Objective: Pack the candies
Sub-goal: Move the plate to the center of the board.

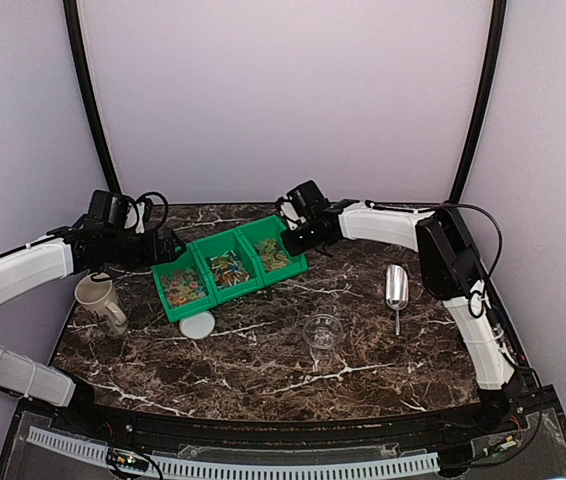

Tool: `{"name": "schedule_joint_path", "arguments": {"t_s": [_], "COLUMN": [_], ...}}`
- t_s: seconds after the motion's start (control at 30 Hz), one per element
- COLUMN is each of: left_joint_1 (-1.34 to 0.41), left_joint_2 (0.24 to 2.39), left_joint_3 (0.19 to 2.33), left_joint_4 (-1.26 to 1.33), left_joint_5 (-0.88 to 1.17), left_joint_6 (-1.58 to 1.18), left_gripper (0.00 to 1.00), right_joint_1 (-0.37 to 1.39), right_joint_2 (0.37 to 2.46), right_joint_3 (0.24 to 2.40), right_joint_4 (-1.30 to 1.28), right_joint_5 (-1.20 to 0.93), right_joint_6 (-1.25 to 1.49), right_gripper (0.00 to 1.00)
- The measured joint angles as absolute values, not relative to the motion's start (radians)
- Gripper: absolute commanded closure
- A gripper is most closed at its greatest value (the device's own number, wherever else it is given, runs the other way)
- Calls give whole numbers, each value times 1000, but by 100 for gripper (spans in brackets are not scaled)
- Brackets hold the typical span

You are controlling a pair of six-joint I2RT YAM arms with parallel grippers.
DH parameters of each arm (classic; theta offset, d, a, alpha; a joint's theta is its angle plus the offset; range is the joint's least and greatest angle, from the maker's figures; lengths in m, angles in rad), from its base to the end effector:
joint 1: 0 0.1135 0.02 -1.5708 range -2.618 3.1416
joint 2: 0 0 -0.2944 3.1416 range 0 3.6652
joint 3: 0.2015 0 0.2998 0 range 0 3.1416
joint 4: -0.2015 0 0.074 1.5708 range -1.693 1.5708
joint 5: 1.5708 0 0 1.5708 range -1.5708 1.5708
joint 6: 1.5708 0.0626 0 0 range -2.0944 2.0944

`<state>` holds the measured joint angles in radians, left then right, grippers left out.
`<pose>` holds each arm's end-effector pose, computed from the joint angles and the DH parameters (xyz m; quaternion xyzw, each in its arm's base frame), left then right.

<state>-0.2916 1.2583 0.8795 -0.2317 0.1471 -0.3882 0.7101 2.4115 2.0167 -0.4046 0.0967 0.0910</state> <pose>0.3191 -0.1054 0.2628 -0.0088 0.8851 -0.2150 0.4126 0.4806 0.4052 0.1545 -0.2646 0.8870 0.1053 0.3635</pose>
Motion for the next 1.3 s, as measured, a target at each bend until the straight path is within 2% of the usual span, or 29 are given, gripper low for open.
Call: {"name": "schedule_joint_path", "arguments": {"t_s": [0.77,1.3], "left_joint_1": [-285,-284], "left_joint_2": [1257,1256], "left_joint_3": [876,874], "left_joint_4": [-215,-214], "left_joint_5": [157,158], "left_joint_6": [-391,-397], "left_gripper": [1,1], "right_joint_1": [702,615], "right_joint_2": [2322,2313], "right_joint_3": [1847,1834], "right_joint_4": [-315,-320], "right_joint_5": [-9,12], "right_joint_6": [-98,-24], "right_gripper": [99,97]}}
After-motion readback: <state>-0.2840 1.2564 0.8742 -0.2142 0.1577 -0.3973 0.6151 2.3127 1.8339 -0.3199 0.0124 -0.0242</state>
